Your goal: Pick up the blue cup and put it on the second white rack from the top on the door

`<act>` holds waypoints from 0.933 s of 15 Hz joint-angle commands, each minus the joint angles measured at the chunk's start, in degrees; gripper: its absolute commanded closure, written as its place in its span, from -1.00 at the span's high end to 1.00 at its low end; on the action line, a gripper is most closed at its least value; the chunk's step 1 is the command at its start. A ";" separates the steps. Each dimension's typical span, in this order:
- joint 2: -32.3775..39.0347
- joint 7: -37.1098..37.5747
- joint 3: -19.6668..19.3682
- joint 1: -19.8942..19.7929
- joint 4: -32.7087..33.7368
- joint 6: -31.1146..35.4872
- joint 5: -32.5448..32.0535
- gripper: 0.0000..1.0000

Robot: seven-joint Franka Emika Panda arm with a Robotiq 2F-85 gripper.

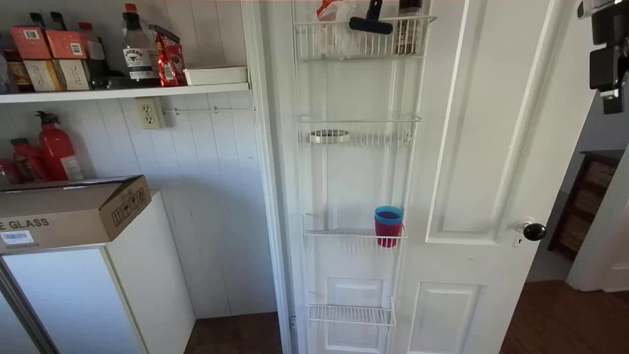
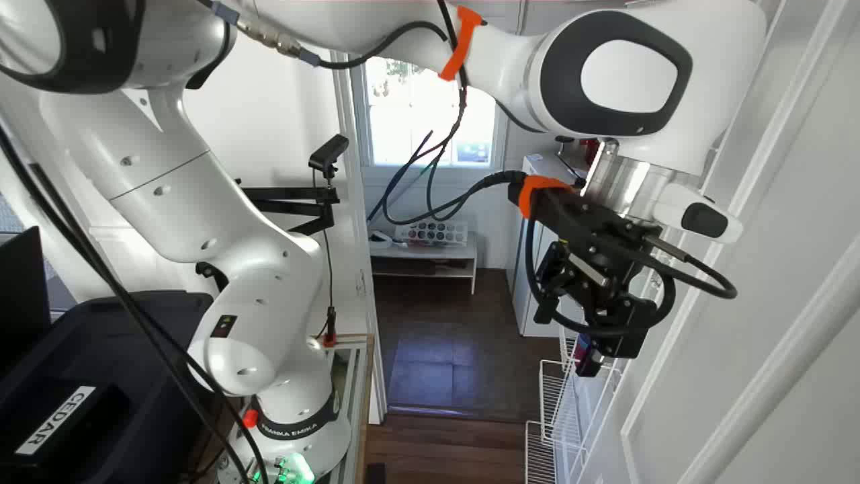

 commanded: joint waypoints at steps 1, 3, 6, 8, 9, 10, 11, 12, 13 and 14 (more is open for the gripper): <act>0.02 0.21 -0.61 0.73 0.10 -0.16 -0.18 1.00; 0.02 0.21 -0.61 0.73 0.10 -0.16 -0.18 1.00; 0.02 0.21 -0.61 0.73 0.10 -0.15 -0.18 1.00; 1.27 0.32 -2.46 1.12 -3.96 6.46 5.23 1.00; 1.87 0.59 -2.91 1.35 -6.16 10.11 7.81 1.00; 2.12 0.07 -3.56 1.57 -8.19 14.29 11.11 1.00; 2.80 -0.07 -3.87 1.68 -10.13 18.40 13.98 1.00; 3.80 0.48 -4.10 1.58 -12.00 22.90 16.61 1.00; 5.05 0.04 -4.49 1.71 -13.47 26.54 19.68 1.00; 6.56 0.38 -4.68 1.66 -14.79 30.37 22.38 1.00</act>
